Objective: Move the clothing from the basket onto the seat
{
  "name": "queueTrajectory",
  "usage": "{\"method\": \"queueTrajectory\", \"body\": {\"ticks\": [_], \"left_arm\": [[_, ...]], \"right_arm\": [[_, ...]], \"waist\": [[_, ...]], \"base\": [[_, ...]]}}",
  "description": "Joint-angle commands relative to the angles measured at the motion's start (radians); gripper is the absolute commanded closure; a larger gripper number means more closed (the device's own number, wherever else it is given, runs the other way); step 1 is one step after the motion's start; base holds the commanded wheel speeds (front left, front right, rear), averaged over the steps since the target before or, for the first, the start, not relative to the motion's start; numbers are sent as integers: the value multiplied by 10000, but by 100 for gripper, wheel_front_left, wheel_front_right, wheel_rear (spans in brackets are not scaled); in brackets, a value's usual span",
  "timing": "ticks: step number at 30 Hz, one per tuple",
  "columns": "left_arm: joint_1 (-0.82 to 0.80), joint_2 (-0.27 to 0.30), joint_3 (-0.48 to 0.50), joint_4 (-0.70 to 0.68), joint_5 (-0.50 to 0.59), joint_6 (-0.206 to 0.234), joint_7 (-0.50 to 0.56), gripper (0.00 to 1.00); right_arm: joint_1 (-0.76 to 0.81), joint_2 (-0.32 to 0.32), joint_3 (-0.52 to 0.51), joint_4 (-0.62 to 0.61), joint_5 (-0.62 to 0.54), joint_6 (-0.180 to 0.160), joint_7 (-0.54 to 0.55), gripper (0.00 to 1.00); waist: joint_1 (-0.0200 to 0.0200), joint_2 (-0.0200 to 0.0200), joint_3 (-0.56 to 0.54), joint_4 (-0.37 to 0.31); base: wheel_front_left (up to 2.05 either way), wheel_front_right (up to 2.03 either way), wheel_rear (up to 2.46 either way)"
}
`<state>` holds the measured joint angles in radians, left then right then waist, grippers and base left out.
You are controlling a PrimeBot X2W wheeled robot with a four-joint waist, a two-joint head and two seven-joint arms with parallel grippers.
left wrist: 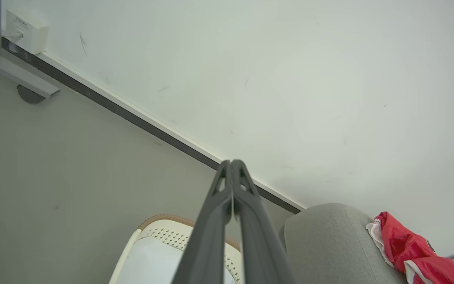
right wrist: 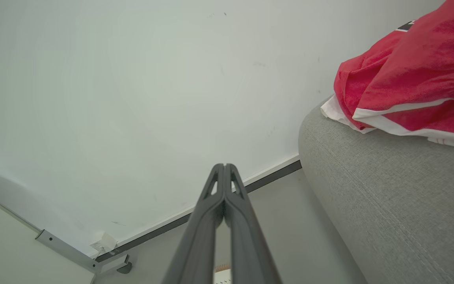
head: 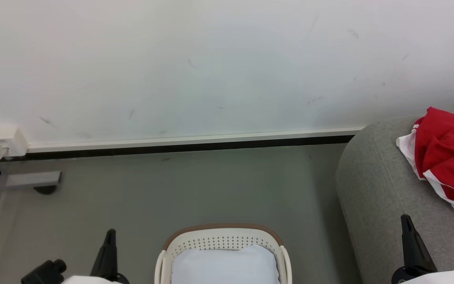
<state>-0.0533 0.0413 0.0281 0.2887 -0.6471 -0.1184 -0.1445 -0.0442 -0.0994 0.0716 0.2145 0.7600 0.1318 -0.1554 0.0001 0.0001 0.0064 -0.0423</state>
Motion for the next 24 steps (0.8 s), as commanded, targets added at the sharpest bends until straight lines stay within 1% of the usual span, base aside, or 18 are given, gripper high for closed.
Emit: {"method": "queueTrajectory", "body": {"ticks": [1, 9, 10, 24], "left_arm": [[-246, 56, 87, -168, -503, -47, 118, 100], [-294, 65, 182, -209, -1612, -61, 418, 100], [-294, 65, 182, -209, -1612, -61, 418, 100], [-374, 78, 335, -269, -3339, -72, 894, 100]], "right_arm": [[-299, -33, -119, -92, 487, -5, 111, 100], [-347, 3, -298, -51, 1502, -6, 396, 100], [-347, 3, -298, -51, 1502, -6, 396, 100], [-434, 68, -584, 21, 3058, -8, 848, 100]], "waist": [[-1, -1, -1, 9], [-1, -1, -4, 43], [-1, -1, -4, 43], [-1, -1, -9, 103]], "base": [[0, 0, 0], [0, 0, 0], [0, 0, 0], [0, 0, 0]]}}
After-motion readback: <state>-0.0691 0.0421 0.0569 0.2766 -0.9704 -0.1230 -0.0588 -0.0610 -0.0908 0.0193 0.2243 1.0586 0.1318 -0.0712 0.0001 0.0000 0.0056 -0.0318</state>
